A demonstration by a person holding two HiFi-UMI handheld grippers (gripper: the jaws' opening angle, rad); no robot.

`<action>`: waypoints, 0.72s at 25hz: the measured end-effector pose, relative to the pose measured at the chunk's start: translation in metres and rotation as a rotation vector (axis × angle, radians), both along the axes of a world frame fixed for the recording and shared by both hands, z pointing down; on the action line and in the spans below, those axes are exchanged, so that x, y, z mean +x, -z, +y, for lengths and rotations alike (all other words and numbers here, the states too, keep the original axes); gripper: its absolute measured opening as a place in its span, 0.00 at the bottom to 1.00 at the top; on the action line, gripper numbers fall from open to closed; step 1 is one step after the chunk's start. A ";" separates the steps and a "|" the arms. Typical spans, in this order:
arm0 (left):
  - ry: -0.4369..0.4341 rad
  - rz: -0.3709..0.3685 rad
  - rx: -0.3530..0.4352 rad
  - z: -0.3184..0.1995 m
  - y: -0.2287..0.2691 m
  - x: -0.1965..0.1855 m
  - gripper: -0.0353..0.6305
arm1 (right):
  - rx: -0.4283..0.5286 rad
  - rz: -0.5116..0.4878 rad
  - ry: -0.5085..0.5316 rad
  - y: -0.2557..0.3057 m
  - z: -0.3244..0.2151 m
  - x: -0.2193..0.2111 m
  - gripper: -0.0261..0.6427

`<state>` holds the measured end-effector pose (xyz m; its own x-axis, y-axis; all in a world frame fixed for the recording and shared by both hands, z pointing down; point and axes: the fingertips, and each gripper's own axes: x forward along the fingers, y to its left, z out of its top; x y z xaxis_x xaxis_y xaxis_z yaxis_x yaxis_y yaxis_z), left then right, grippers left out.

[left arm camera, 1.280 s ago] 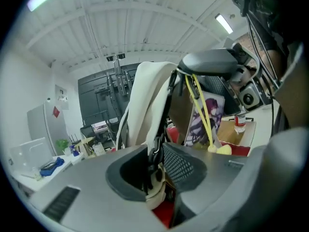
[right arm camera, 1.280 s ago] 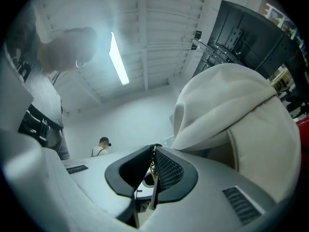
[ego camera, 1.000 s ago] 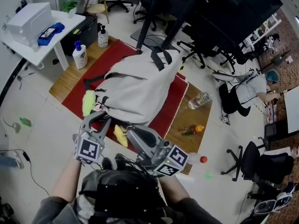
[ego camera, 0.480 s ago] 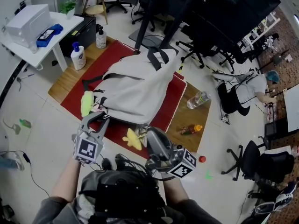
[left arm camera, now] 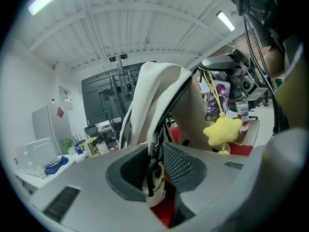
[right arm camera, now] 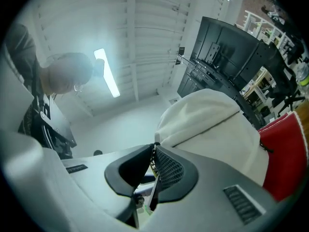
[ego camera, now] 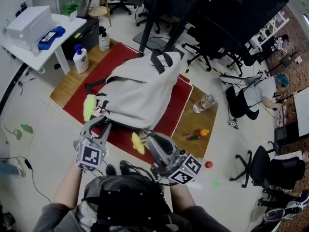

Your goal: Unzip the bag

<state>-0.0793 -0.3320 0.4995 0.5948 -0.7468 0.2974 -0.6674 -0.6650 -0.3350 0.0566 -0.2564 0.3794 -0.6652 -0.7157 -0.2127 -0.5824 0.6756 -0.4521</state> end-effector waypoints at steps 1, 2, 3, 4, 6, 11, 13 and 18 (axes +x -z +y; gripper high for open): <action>-0.001 -0.001 -0.002 0.000 -0.001 0.000 0.24 | -0.009 0.025 -0.012 -0.006 -0.001 0.000 0.12; 0.000 0.000 -0.005 0.001 0.000 0.001 0.24 | -0.022 0.048 -0.028 -0.013 -0.003 0.000 0.12; 0.001 0.003 -0.009 0.001 0.002 0.001 0.24 | -0.039 0.066 -0.043 -0.021 -0.005 0.000 0.12; 0.004 0.008 -0.017 0.002 0.005 0.002 0.25 | -0.059 0.084 -0.055 -0.030 -0.006 -0.002 0.13; 0.012 0.016 -0.027 0.003 0.008 0.003 0.26 | -0.093 0.121 -0.058 -0.045 -0.008 -0.008 0.13; 0.001 0.010 -0.018 0.010 0.002 0.008 0.41 | -0.146 0.137 0.023 -0.062 -0.005 -0.033 0.18; -0.026 0.039 -0.014 0.016 0.005 0.014 0.47 | -0.146 0.156 0.040 -0.066 -0.004 -0.040 0.25; -0.065 0.137 0.012 0.029 0.026 0.022 0.55 | -0.114 0.243 0.022 -0.070 -0.003 -0.043 0.38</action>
<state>-0.0571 -0.3033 0.4732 0.6762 -0.7085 0.2018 -0.6633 -0.7047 -0.2518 0.0140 -0.2598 0.4498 -0.7023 -0.7109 0.0369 -0.6692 0.6417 -0.3746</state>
